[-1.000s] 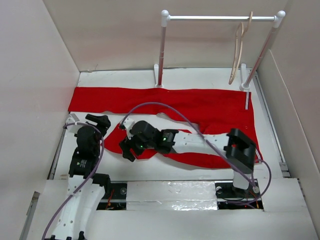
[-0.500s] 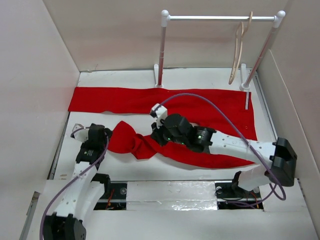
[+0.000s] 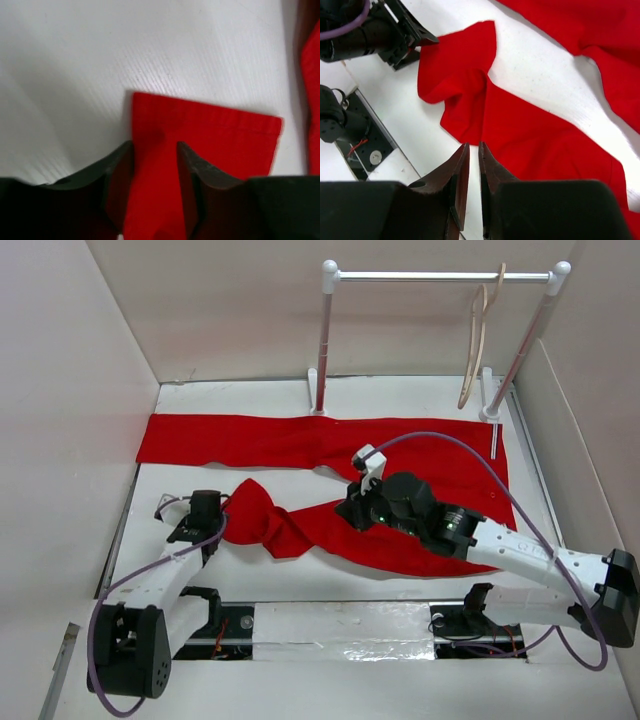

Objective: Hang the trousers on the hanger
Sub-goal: Flatten out the trousers at the center of the board, then fold the trousers at the center of the board.

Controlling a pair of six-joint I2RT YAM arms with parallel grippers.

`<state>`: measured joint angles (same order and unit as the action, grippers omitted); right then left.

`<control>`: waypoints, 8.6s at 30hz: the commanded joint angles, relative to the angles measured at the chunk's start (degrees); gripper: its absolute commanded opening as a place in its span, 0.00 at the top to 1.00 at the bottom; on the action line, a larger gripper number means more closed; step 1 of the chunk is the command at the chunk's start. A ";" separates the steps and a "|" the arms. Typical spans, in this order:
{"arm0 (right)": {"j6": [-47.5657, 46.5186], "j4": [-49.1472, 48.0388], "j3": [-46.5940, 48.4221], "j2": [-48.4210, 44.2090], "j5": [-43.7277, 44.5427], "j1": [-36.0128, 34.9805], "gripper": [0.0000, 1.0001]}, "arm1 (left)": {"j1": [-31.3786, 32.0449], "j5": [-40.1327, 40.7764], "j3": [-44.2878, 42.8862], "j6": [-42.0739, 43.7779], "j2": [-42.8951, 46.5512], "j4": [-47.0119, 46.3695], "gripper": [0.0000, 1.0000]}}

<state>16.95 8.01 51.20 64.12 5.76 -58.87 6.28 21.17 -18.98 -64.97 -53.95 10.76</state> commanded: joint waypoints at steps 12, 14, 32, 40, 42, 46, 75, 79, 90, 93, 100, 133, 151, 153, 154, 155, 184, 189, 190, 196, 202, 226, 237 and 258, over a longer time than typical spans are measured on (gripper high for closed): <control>8.36 -4.93 -12.34 -9.80 0.66 11.84 0.54 | -2.32 4.92 -20.98 13.62 13.86 0.82 1.00; 8.89 -6.16 -13.75 -9.80 -0.56 13.16 0.53 | -3.03 8.26 -32.48 18.20 13.27 3.37 1.00; 13.98 -1.34 -19.38 -16.64 7.33 16.92 0.81 | -3.03 20.49 -42.11 25.07 12.47 6.99 1.00; 7.40 -4.24 -18.96 -16.49 -8.76 19.24 0.95 | -3.03 21.37 -34.38 23.58 15.81 3.30 1.00; 7.30 -1.61 -17.89 -15.34 -3.07 16.26 0.92 | -3.03 21.19 -32.79 22.18 15.72 2.69 1.00; 13.63 2.89 -18.23 -20.05 8.91 19.29 0.68 | -3.03 21.64 -29.53 19.01 15.11 1.28 1.00; 22.86 -10.82 -24.49 4.24 -13.66 82.78 0.35 | -0.58 -3.50 -28.04 27.79 43.31 0.31 1.00; 25.14 -14.59 -21.93 13.04 -20.60 84.01 0.59 | 1.53 -1.93 -28.30 30.42 45.69 1.36 1.00; 27.70 -24.18 -17.03 19.20 -21.42 84.01 1.00 | 8.12 2.47 -25.85 34.73 50.35 3.30 1.00; 24.90 -21.65 -11.76 20.25 -17.21 84.01 1.00 | 8.66 3.79 -24.70 35.09 51.05 3.74 1.00; 22.87 -22.51 -10.33 19.64 -16.40 83.05 1.00 | 9.18 2.39 -22.24 34.91 52.55 4.00 1.00; 24.18 8.77 -21.24 -0.58 -4.87 91.22 0.40 | 13.14 7.40 -22.06 35.61 58.96 3.56 1.00; 20.23 20.10 -6.39 -19.10 5.55 91.92 1.00 | 13.14 12.49 -23.56 33.77 54.66 6.81 1.00; 21.44 25.44 -3.40 -21.05 8.29 91.92 1.00 | 13.14 13.37 -24.08 32.80 54.57 7.25 1.00; 21.72 26.69 -1.04 -21.40 9.26 91.92 1.00 | 13.14 14.42 -24.08 32.71 54.66 7.08 1.00; 22.16 27.40 -0.41 -23.06 9.44 92.53 1.00 | 13.14 15.12 -24.17 32.89 54.66 6.82 1.00; 24.35 11.69 -0.05 -17.11 2.61 89.90 1.00 | 8.42 29.38 -32.16 10.46 8.70 13.50 1.00; 27.87 5.44 0.29 -9.64 -1.62 89.90 1.00 | -1.69 26.83 -34.10 16.62 5.45 9.45 1.00; 27.70 5.78 1.26 -8.23 -1.28 89.90 1.00 | -4.24 24.82 -34.80 17.15 4.13 9.54 1.00; 28.66 3.78 4.53 -1.19 -2.41 89.37 1.00 | -19.82 16.70 -39.63 20.68 -7.29 8.57 1.00; 29.63 -0.01 6.80 4.87 0.21 86.57 1.00 | -19.82 19.42 -46.31 23.39 -18.10 6.99 1.00; 27.79 -2.03 29.21 34.83 10.06 81.11 1.00 | -14.02 27.44 -74.17 35.70 -56.25 0.23 0.99; 28.40 -2.82 37.92 44.94 3.30 81.64 0.98 | -11.65 27.97 -85.25 43.86 -67.59 -4.96 0.82; 24.01 -17.04 1.74 11.95 -9.45 70.75 0.56 | -11.65 6.17 -50.38 25.96 -43.62 -2.77 0.38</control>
<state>43.16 -3.73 59.46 81.10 -2.44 14.81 -5.23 31.48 -73.12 -33.32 -100.92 6.68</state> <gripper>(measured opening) 0.514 0.618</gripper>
